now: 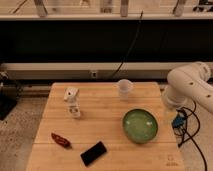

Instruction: Knock the bottle over

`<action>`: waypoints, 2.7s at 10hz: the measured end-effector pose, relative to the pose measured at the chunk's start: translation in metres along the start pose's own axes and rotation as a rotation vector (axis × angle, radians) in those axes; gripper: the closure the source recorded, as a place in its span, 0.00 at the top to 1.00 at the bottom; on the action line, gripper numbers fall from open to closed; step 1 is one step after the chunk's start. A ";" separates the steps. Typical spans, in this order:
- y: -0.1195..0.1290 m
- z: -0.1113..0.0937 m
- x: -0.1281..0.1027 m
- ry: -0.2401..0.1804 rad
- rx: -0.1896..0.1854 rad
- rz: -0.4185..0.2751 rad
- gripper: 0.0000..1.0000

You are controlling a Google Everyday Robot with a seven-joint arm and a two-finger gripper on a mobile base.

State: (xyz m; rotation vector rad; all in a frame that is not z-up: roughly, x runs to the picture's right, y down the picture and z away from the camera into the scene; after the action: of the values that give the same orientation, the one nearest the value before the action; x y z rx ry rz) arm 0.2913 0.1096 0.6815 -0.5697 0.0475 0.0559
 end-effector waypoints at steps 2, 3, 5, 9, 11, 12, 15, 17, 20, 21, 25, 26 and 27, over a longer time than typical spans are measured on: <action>-0.004 0.000 -0.011 0.011 0.010 -0.020 0.80; -0.011 0.002 -0.034 0.025 0.022 -0.052 0.80; -0.018 0.002 -0.055 0.038 0.035 -0.082 0.80; -0.025 0.002 -0.076 0.052 0.053 -0.130 0.80; -0.029 0.001 -0.107 0.054 0.062 -0.160 0.80; -0.031 0.001 -0.121 0.055 0.069 -0.179 0.80; -0.034 0.000 -0.142 0.061 0.080 -0.223 0.80; -0.038 0.002 -0.173 0.052 0.093 -0.263 0.80; -0.041 0.004 -0.198 0.052 0.103 -0.309 0.80; -0.041 0.004 -0.201 0.054 0.104 -0.317 0.80; -0.042 0.008 -0.227 0.045 0.111 -0.359 0.80; -0.042 0.009 -0.231 0.047 0.110 -0.375 0.75; -0.042 0.010 -0.237 0.044 0.112 -0.389 0.67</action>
State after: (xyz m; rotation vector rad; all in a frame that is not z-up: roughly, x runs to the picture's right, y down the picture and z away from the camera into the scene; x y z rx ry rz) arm 0.0577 0.0700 0.7271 -0.4604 -0.0175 -0.3361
